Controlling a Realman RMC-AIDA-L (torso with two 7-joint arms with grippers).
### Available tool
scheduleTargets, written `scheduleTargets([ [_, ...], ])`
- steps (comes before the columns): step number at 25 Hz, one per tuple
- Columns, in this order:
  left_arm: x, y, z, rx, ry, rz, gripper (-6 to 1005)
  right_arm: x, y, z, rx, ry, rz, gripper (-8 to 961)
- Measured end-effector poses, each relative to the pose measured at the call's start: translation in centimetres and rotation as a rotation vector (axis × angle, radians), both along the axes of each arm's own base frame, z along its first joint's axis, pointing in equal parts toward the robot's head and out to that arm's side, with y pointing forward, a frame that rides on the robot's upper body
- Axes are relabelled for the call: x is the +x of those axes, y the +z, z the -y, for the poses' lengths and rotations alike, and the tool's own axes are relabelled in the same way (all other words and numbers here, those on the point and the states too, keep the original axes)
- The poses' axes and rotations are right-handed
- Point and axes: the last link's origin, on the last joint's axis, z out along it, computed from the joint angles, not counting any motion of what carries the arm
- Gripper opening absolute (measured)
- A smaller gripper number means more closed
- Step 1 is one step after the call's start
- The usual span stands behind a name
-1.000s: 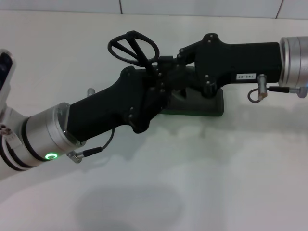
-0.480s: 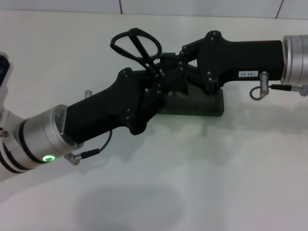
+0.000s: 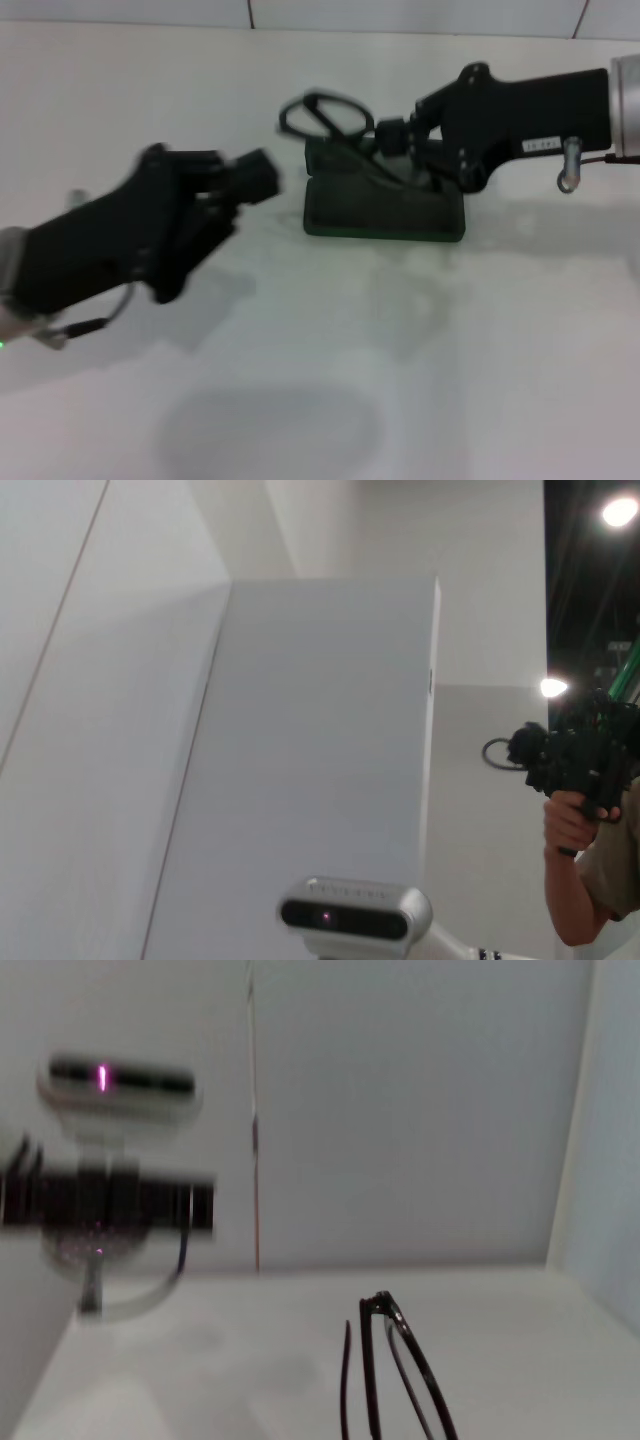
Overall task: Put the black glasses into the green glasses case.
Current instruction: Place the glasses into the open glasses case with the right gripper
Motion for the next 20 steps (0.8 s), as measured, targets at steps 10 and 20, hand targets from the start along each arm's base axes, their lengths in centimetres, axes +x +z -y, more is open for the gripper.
scheduleTargets([
  [10,-1.4,1.8,0.4,0.092,0.05,0.016,37,-3.2,-6.3,1.6,0.222,0.081,0.54,35],
  [20,-1.4,2.0,0.0,0.122,0.071,0.035,36,-3.2,-8.2,0.3,0.334,0.064,0.678,36],
])
